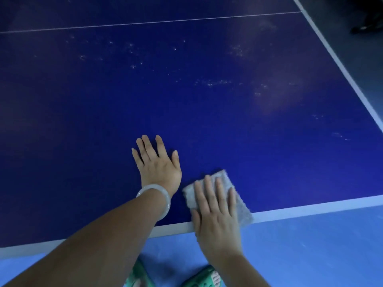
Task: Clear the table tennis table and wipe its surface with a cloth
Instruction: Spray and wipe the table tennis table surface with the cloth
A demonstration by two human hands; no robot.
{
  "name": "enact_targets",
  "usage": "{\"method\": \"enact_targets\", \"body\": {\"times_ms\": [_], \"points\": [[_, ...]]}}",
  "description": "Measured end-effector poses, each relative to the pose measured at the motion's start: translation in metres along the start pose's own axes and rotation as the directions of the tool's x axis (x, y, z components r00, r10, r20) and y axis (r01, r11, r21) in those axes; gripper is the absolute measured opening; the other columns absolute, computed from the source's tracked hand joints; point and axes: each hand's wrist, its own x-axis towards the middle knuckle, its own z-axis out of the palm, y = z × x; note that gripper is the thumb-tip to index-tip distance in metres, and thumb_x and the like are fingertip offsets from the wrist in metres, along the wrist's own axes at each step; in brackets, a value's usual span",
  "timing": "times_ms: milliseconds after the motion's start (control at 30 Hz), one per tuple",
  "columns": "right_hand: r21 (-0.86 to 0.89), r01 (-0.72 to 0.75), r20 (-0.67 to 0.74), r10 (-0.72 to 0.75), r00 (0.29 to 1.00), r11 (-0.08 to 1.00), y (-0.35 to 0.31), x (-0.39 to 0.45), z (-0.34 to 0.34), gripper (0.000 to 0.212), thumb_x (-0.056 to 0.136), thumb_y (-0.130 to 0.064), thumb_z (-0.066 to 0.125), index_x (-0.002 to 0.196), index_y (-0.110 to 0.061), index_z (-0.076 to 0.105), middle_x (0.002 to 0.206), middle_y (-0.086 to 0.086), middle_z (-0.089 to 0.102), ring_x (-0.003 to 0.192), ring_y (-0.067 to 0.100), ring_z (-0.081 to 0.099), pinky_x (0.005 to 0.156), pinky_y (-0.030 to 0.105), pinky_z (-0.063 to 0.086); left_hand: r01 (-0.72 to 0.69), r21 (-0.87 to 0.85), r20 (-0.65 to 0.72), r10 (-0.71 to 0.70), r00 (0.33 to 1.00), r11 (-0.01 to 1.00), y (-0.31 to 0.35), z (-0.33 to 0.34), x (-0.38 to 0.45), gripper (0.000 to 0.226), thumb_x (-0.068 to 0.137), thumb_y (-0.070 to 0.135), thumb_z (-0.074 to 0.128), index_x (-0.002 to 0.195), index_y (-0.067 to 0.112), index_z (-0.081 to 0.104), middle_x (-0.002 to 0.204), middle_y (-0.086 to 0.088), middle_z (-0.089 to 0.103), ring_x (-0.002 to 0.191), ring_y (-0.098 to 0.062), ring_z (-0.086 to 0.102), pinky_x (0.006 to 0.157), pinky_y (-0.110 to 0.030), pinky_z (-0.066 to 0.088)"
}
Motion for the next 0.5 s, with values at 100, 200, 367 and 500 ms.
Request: {"method": "enact_targets", "body": {"times_ms": [100, 200, 367, 500], "points": [[-0.074, 0.057, 0.067, -0.052, 0.996, 0.996, 0.053, 0.009, -0.003, 0.062, 0.096, -0.041, 0.018, 0.155, -0.022, 0.024, 0.163, 0.003, 0.014, 0.150, 0.029, 0.012, 0.118, 0.054, 0.012, 0.003, 0.000, -0.007, -0.003, 1.000, 1.000, 0.000, 0.000, 0.000, 0.069, 0.097, 0.050, 0.014, 0.153, 0.010, 0.017, 0.159, -0.024, 0.010, 0.149, -0.038, 0.002, 0.120, -0.055, 0.005], [-0.084, -0.367, 0.020, 0.370, 0.929, 0.926, 0.140, 0.021, -0.012, 0.071, 0.091, -0.043, 0.001, 0.156, -0.020, 0.020, 0.163, 0.007, 0.011, 0.150, 0.031, 0.008, 0.119, 0.053, 0.005, 0.006, 0.010, -0.009, -0.006, 1.000, 1.000, 0.001, -0.001, -0.001, 0.069, 0.097, 0.050, 0.015, 0.153, 0.009, 0.018, 0.159, -0.025, 0.012, 0.149, -0.038, 0.004, 0.120, -0.055, 0.008], [0.104, -0.660, -0.073, 0.668, 0.741, 0.744, 0.156, 0.037, -0.023, 0.066, 0.094, -0.040, 0.021, 0.151, -0.008, 0.032, 0.158, 0.017, 0.025, 0.146, 0.038, 0.021, 0.116, 0.059, 0.011, 0.004, 0.023, 0.001, -0.004, 1.000, 1.000, 0.002, -0.001, -0.001, 0.068, 0.099, 0.050, 0.017, 0.153, 0.009, 0.017, 0.159, -0.025, 0.011, 0.149, -0.038, 0.004, 0.120, -0.055, 0.008], [-0.002, -0.303, -0.069, 0.302, 0.951, 0.953, 0.070, 0.056, -0.014, 0.061, 0.095, -0.038, 0.026, 0.147, -0.011, 0.040, 0.155, 0.015, 0.033, 0.144, 0.037, 0.029, 0.115, 0.058, 0.020, 0.001, 0.010, 0.000, -0.001, 1.000, 1.000, 0.002, -0.002, -0.001, 0.069, 0.098, 0.050, 0.016, 0.153, 0.009, 0.018, 0.159, -0.025, 0.011, 0.149, -0.038, 0.004, 0.120, -0.055, 0.007]]}}
